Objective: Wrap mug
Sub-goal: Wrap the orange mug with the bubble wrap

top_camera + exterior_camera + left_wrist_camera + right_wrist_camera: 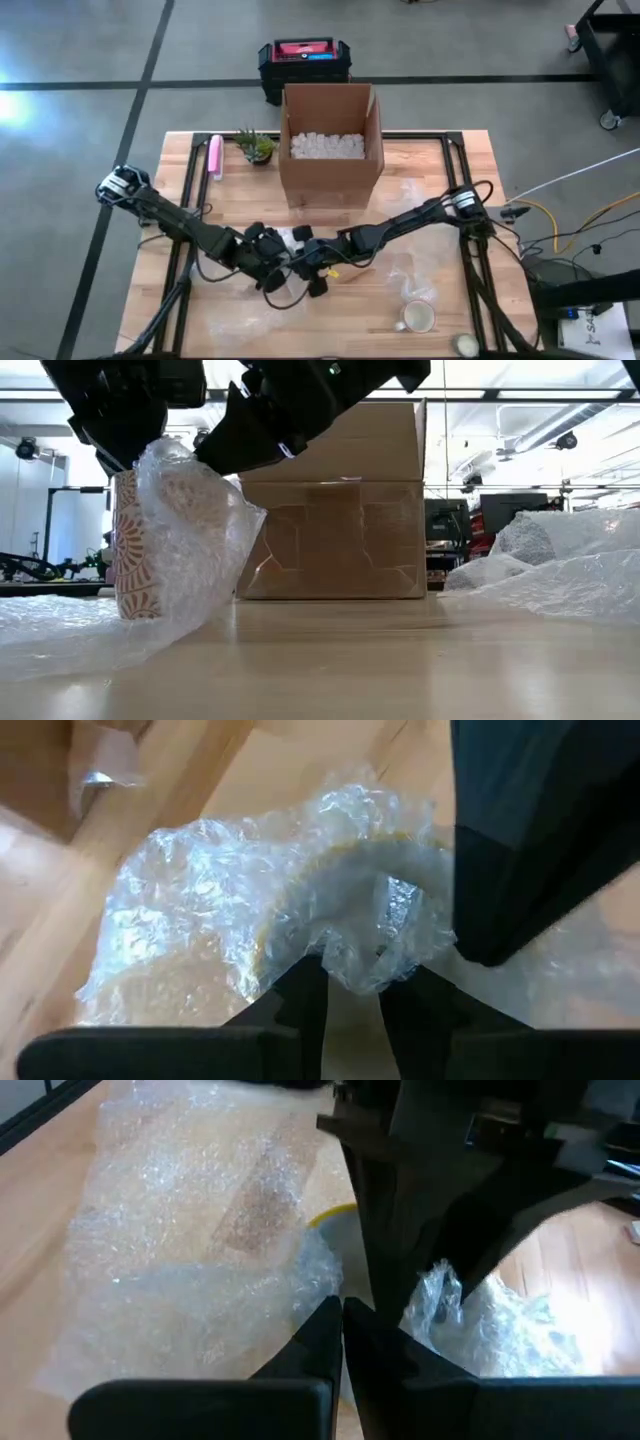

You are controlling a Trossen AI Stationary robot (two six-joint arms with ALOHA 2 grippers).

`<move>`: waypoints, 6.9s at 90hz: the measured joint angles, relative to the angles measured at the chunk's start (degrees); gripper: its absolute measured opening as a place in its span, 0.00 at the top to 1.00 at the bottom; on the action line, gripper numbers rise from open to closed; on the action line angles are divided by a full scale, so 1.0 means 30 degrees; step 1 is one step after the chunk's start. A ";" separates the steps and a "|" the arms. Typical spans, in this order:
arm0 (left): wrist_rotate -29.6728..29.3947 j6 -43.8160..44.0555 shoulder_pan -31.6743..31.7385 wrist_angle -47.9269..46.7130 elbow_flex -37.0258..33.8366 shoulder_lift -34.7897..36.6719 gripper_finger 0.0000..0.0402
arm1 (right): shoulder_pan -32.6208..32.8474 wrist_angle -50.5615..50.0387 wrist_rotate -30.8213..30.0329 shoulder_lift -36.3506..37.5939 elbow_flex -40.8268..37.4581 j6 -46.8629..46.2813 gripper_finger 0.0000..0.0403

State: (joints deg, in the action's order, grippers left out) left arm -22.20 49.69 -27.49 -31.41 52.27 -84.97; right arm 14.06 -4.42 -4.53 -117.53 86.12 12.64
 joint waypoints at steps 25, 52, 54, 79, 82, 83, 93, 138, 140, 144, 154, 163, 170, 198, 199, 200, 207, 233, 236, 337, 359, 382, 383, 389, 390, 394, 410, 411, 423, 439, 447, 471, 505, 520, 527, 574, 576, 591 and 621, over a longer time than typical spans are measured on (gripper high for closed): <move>0.0067 -0.0277 0.0003 -0.0040 0.0291 -0.0015 0.81 | -0.0481 -0.4210 -0.0001 0.2516 -0.0019 0.0488 0.99; 0.0088 -0.0329 0.0010 -0.0011 0.0518 0.0021 0.81 | -0.1702 -0.4489 -0.2010 0.2637 -0.1109 0.0663 0.99; 0.0097 -0.0329 0.0003 -0.0003 0.0518 0.0022 0.81 | -0.1845 -0.4372 -0.2034 0.2609 -0.1344 0.0609 0.99; 0.0154 -0.0392 0.0003 0.0060 0.0518 0.0080 0.81 | -0.1588 -0.1211 -0.1598 0.2498 -0.2598 0.0306 0.99; 0.0143 -0.0393 0.0003 0.0056 0.0518 0.0080 0.81 | -0.1469 -0.0517 -0.1100 0.2498 -0.2598 0.0283 0.99; 0.0138 -0.0394 0.0003 0.0056 0.0518 0.0080 0.81 | -0.1425 -0.0287 -0.0889 0.2498 -0.2598 0.0269 0.99; 0.0129 -0.0394 0.0003 0.0062 0.0518 0.0087 0.81 | -0.0938 0.2210 0.1448 0.2276 -0.2577 0.0077 0.99; 0.0419 -0.0355 -0.0016 -0.0106 0.0605 0.1121 0.81 | -0.0654 0.4672 0.1660 0.0040 -0.2455 -0.0367 0.99; 0.0423 -0.0359 -0.0034 -0.0179 0.0750 0.1284 0.81 | -0.0654 0.4644 0.1656 0.0057 -0.2456 -0.0372 0.99; 0.0409 -0.0394 -0.0085 -0.0237 0.1086 0.1631 0.81 | -0.0654 0.4640 0.1652 0.0094 -0.2415 -0.0372 0.99; 0.0246 -0.0740 -0.0083 -0.0418 0.1749 0.2394 0.81 | -0.0654 0.4574 0.1652 0.0101 -0.2365 -0.0367 0.99; -0.0538 -0.1029 -0.0077 -0.0426 0.1917 0.2699 0.81 | -0.0654 0.4437 0.1652 0.0101 -0.2350 -0.0368 0.99; -0.1292 -0.1040 -0.0023 -0.0512 0.1732 0.2719 0.81 | -0.0654 0.4349 0.1652 0.0101 -0.2346 -0.0368 0.99; -0.0400 -0.0366 0.0338 0.0133 0.0513 0.0282 0.81 | -0.0644 0.4195 0.1552 0.0222 -0.2328 -0.0309 0.99; -0.0369 -0.0365 0.0335 0.0198 0.0490 0.0195 0.81 | -0.0622 0.4108 0.1575 0.0287 -0.2328 -0.0276 0.99; -0.0326 -0.0365 0.0331 0.0263 0.0463 0.0113 0.81 | -0.0598 0.4012 0.1590 0.0354 -0.2329 -0.0238 0.99; -0.0033 -0.0314 0.0338 0.0284 0.0365 -0.0404 0.81 | -0.0490 0.3116 0.1523 0.0880 -0.2291 0.0198 0.99; 0.0320 -0.0431 0.0338 0.0701 0.0351 -0.0257 0.81 | -0.0522 0.3159 0.0046 0.1605 -0.1979 0.0494 0.99; 0.0333 -0.0431 0.0338 0.0714 0.0351 -0.0248 0.81 | -0.0570 0.3127 -0.0011 0.1410 -0.1979 0.0485 0.99; 0.5230 0.9383 -0.6433 -0.5036 0.2550 0.1098 0.81 | -0.0573 0.3009 0.0020 0.0108 -0.1979 0.0248 0.99; 0.7057 1.3461 -0.7623 -0.4242 0.0620 0.0741 0.70 | -0.0580 0.3096 0.0019 0.0108 -0.2000 0.0291 0.99; 0.9344 1.4948 -0.7669 0.0810 -0.2278 0.0471 0.48 | -0.0649 0.3111 0.0057 0.0108 -0.2000 0.0331 0.99; 0.9391 1.5068 -0.7674 0.0982 -0.2424 0.0407 0.47 | -0.0653 0.3111 0.0076 0.0108 -0.2000 0.0322 0.99; 1.0070 1.5879 -0.7658 0.1458 -0.3215 0.0051 0.46 | -0.0657 0.3118 0.0072 0.0108 -0.2000 0.0318 0.99; 1.0193 1.5959 -0.7652 0.1470 -0.3313 -0.0019 0.45 | -0.0654 0.3117 0.0067 0.0108 -0.2000 0.0324 0.99; 1.0365 1.6077 -0.7647 0.1445 -0.3435 -0.0195 0.45 | -0.0654 0.3117 0.0070 0.0108 -0.2000 0.0363 0.99; 1.0373 1.6269 -0.7494 0.1124 -0.3080 -0.0096 0.53 | -0.0661 0.3125 0.0049 0.0108 -0.2000 0.0452 0.99; 1.0378 1.6295 -0.7478 0.1057 -0.3094 -0.0114 0.54 | -0.0666 0.3125 0.0049 0.0108 -0.2000 0.0452 0.99; 1.0981 1.6346 -0.7143 0.1287 -0.3030 -0.0131 0.62 | -0.0661 0.3125 0.0035 0.0108 -0.2000 0.0452 0.99; 1.1086 1.5012 -0.6334 0.2245 -0.2950 -0.0131 0.69 | -0.0695 0.3129 0.0038 0.0108 -0.2000 0.0452 0.99; 1.1639 1.4270 -0.6095 0.2153 -0.2957 -0.0131 0.71 | -0.0699 0.3132 0.0042 0.0108 -0.2001 0.0489 0.99; 1.1909 1.2724 -0.5957 0.1001 -0.2964 -0.0131 0.65 | -0.0897 0.3326 0.0074 0.0101 -0.2015 0.0490 0.99; 1.2172 1.3364 -0.5957 0.3562 -0.4575 -0.0896 0.49 | -0.0953 0.3658 -0.0017 0.0086 -0.2030 -0.0097 0.99; 1.3015 1.3397 -0.5935 0.4422 -0.4709 -0.2202 0.53 | -0.0969 0.3701 -0.0054 0.0086 -0.2030 -0.0079 0.99; 1.3283 1.3413 -0.5821 0.4521 -0.4713 -0.2388 0.61 | -0.0986 0.3708 -0.0053 0.0086 -0.2030 -0.0080 0.99; 0.5298 1.1167 -0.5695 0.1168 0.0576 -0.0578 0.99 | -0.0990 0.3694 -0.0009 0.0086 -0.2030 -0.0531 0.99; 0.4802 1.0869 -0.5692 0.0795 0.0968 -0.0550 0.99 | -0.0989 0.3697 -0.0016 0.0086 -0.2030 -0.0531 0.99; 0.0581 0.8549 -0.5614 -0.1672 0.3661 -0.0452 1.00 | -0.0989 0.3679 -0.0016 0.0086 -0.2022 -0.0576 0.99; -0.6271 0.3582 -0.4044 -0.3078 0.5483 -0.0415 1.00 | -0.0989 0.3642 -0.0016 0.0086 -0.2008 -0.0882 0.99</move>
State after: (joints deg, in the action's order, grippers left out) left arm -41.01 60.44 -39.62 -40.64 68.72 -86.22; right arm 11.09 6.50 -4.58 -117.27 80.09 10.00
